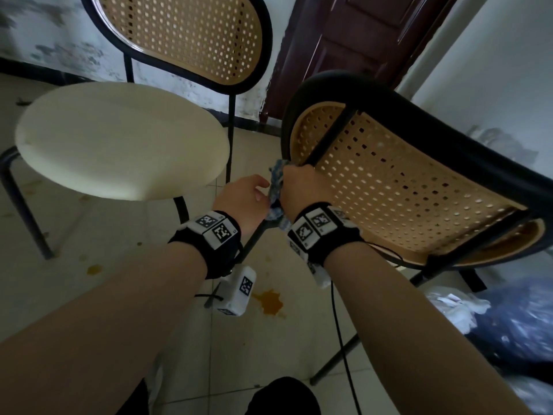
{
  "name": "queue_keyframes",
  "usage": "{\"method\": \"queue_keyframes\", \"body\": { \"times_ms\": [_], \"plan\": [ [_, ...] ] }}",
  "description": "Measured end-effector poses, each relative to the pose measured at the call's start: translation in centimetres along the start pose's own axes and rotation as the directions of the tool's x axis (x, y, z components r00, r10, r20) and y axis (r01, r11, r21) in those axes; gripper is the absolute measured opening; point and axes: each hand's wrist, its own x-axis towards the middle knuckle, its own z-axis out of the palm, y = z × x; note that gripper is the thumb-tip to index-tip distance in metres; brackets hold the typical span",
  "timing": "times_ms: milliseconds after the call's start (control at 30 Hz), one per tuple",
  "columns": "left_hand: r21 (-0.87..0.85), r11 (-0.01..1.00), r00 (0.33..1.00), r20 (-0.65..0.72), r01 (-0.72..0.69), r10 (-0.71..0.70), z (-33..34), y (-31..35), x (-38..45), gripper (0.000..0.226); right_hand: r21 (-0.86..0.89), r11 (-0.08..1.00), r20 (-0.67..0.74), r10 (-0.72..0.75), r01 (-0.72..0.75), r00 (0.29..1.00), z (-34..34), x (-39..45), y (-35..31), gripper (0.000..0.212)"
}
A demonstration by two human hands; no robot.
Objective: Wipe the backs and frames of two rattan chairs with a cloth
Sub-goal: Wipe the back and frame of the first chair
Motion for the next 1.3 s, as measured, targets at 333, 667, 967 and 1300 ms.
{"method": "queue_keyframes", "body": {
  "times_ms": [333, 667, 967, 1300],
  "plan": [
    [0.023, 0.999, 0.995, 0.093, 0.037, -0.039, -0.1, 1.4, -0.9, 0.016, -0.076, 0.987, 0.017, -0.143, 0.144, 0.99, 4.1, -1.9, 0.3, 0.014],
    [-0.038, 0.985, 0.943, 0.286, -0.167, 0.171, 3.5, 3.8, -2.7, 0.018, -0.14, 0.988, -0.067, -0.072, 0.062, 0.995, 4.1, -7.4, 6.5, 0.005],
    [-0.153, 0.962, 0.836, 0.477, -0.224, 0.271, 7.2, 6.0, -4.8, 0.036, -0.264, 0.964, -0.063, -0.015, -0.002, 0.998, 3.3, -12.9, 11.3, 0.006],
    [-0.066, 0.911, 0.653, 0.677, -0.408, 0.341, 10.1, 7.4, -7.3, 0.062, -0.149, 0.955, -0.095, 0.245, -0.257, 0.965, 3.2, -17.1, 15.9, 0.021]
  ]
}}
